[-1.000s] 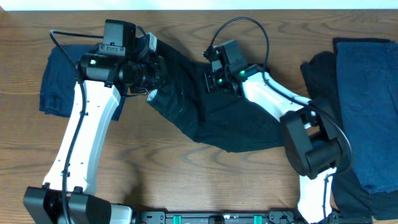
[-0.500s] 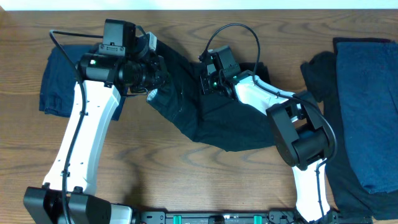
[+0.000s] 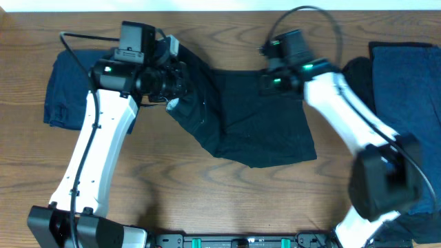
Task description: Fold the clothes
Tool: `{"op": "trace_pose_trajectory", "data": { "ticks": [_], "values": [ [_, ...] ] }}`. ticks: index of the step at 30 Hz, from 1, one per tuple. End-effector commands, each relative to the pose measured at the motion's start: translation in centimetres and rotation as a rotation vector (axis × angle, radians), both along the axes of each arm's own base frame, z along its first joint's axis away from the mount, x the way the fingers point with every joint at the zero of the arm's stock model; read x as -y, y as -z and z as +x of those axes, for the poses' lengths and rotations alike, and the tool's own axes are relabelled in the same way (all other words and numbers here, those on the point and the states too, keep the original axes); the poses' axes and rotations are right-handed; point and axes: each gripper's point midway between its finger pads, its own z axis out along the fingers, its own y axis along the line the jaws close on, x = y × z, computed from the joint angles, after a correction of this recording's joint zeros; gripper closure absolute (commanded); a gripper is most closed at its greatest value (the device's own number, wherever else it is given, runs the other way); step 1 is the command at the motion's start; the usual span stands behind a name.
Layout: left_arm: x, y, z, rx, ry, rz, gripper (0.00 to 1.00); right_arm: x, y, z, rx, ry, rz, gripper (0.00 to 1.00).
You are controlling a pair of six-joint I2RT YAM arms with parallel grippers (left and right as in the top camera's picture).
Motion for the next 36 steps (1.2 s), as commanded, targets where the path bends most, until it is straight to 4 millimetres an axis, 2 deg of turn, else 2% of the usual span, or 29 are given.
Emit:
{"op": "trace_pose_trajectory", "data": {
  "ticks": [1,5,12,15,20,27,36],
  "values": [
    [0.9,-1.6,0.2,0.057,-0.002,0.016,0.94,4.3,0.5,-0.5,-0.044,0.076,-0.095,0.99],
    [3.0,-1.8,-0.1,0.071,0.03,0.004,0.94,8.6,2.5,-2.4,-0.168,0.159,-0.155,0.99],
    [6.9,-2.2,-0.6,0.115,0.113,-0.016,0.94,11.4,6.3,-5.0,-0.272,0.222,-0.164,0.99],
    [7.2,-1.6,-0.4,0.118,0.078,0.031,0.94,11.4,8.5,-6.2,-0.297,0.227,-0.147,0.99],
    [9.1,-1.1,-0.2,0.133,0.088,0.035,0.94,9.4,10.8,-8.8,-0.368,0.188,-0.032,0.99],
    [12.2,-0.1,-0.4,0.139,0.142,0.021,0.94,9.6,13.0,-11.8,-0.454,0.225,-0.035,0.99],
    [14.8,2.8,-0.5,0.079,0.158,0.021,0.94,9.9,15.8,-14.9,-0.505,0.244,-0.041,0.98]
  ]
}}
